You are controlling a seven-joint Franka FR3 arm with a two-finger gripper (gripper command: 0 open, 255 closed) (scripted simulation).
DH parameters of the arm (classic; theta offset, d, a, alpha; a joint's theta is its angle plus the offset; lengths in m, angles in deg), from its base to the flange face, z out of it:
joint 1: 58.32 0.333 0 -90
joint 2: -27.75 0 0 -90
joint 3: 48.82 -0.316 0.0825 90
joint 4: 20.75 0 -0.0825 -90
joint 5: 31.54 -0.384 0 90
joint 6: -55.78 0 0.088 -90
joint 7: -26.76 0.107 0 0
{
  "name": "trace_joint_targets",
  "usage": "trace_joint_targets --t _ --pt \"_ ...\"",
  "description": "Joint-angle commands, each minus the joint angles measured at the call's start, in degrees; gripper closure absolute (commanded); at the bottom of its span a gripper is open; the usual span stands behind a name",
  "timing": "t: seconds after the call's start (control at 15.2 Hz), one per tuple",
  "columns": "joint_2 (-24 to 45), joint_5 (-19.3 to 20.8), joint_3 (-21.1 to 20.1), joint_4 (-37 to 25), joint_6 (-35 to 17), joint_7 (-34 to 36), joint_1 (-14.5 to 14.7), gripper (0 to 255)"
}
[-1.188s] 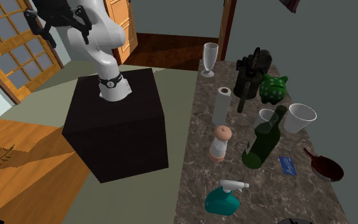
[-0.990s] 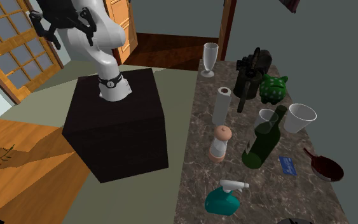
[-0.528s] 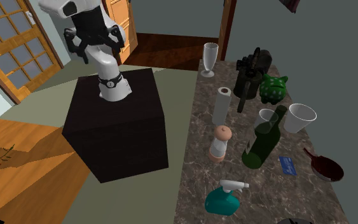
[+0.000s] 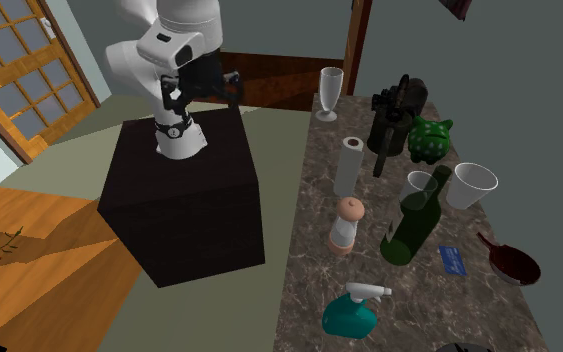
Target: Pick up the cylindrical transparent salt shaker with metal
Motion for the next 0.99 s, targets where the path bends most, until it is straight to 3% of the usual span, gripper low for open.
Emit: trace_joint_targets --t 0.0,0.4,0.92 --pt "3.77 -0.23 -1.73 -1.89 -1.57 2.52 0.54 0" --pt "16.14 1.00 -6.04 -9.50 -5.11 10.02 2.25 0" --pt "34.35 5.69 -9.01 -23.92 -6.61 19.84 6.44 0"
